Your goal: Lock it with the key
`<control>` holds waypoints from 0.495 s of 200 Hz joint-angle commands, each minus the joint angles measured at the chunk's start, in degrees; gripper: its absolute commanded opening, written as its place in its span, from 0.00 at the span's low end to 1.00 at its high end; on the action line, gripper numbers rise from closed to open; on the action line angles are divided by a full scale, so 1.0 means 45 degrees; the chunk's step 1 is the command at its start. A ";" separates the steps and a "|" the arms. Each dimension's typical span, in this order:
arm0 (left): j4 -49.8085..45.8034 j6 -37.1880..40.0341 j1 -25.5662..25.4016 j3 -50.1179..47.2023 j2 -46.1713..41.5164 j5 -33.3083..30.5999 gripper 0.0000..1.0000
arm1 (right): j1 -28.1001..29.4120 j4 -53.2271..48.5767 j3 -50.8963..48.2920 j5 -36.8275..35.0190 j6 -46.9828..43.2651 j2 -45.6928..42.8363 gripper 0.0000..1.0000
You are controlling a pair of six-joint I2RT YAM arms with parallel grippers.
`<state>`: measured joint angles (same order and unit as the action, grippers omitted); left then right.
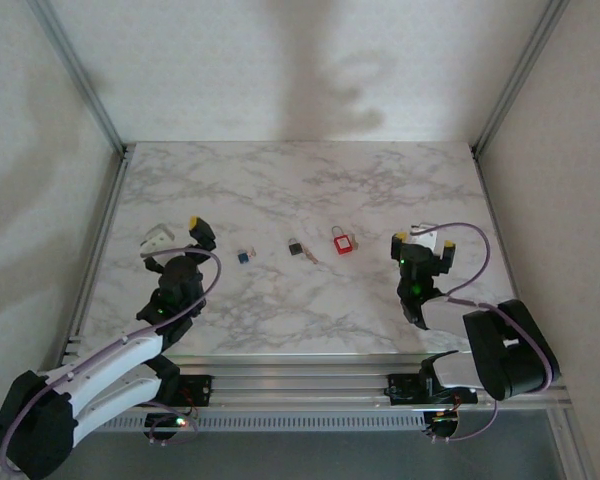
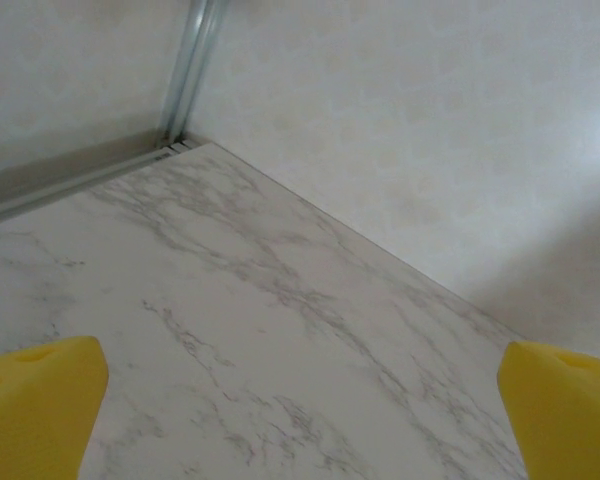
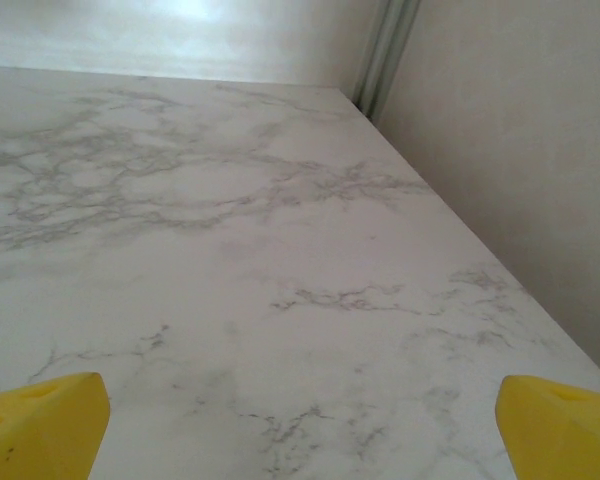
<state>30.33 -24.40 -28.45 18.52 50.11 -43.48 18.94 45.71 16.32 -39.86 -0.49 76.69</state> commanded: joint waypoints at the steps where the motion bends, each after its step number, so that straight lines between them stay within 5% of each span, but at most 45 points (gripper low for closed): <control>1: 0.0746 -0.0051 0.0413 -0.0413 0.0039 0.0274 0.99 | -0.0310 0.0531 0.0493 0.0920 -0.0179 0.0400 0.99; 34: 0.1072 0.0264 0.0875 -0.0601 0.0155 0.0171 1.00 | -0.0714 0.0713 0.0580 0.1424 -0.0266 0.0632 0.99; 59: 0.1399 0.0771 0.1309 -0.0601 0.0428 0.0077 0.99 | -0.1534 0.3335 0.0174 0.1782 -0.0030 0.2088 0.99; 72: 0.1724 0.1037 0.1648 -0.0586 0.0743 0.0093 1.00 | -0.1565 0.0987 0.0914 0.2342 0.0176 0.1770 0.99; 99: 0.2203 0.1296 0.2494 -0.0374 0.1562 0.1145 0.99 | -0.1940 0.0507 0.1387 0.3426 0.0170 0.2071 0.99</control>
<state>36.34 -21.41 -20.16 16.32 54.59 -42.22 11.75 49.76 19.29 -30.09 -0.64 85.60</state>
